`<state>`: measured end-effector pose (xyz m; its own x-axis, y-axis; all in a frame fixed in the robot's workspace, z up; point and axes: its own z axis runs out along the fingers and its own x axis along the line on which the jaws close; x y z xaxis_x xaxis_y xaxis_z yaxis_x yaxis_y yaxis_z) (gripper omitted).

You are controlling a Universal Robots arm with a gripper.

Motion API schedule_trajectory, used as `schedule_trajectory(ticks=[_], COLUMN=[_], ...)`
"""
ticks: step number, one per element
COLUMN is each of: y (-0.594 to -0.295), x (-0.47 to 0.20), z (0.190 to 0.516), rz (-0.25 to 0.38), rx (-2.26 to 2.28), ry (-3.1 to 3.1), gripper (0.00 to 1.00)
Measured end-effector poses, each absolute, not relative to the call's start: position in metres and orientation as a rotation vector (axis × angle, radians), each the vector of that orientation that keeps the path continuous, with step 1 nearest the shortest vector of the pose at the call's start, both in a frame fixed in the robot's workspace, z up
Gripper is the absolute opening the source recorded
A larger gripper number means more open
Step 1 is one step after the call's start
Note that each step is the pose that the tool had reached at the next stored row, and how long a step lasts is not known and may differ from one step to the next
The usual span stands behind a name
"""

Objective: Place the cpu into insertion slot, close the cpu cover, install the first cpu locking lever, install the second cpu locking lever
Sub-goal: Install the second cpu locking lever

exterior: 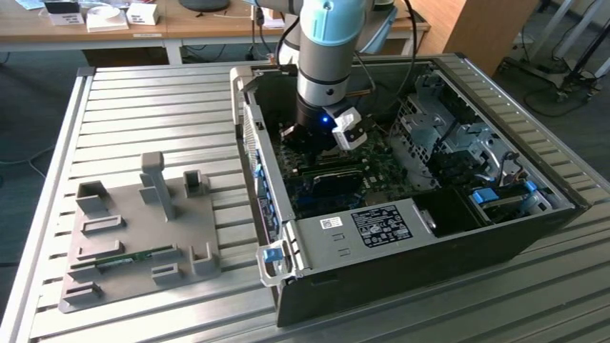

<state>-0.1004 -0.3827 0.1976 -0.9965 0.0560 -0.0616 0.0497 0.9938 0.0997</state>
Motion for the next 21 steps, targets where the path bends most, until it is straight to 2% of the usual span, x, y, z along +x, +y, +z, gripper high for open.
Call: schedule_trajectory(ticks=[21], y=[-0.3827], x=[-0.1025], z=[0.1959], rz=[0.154], rx=[-0.073], ry=[3.078], gripper=[0.11])
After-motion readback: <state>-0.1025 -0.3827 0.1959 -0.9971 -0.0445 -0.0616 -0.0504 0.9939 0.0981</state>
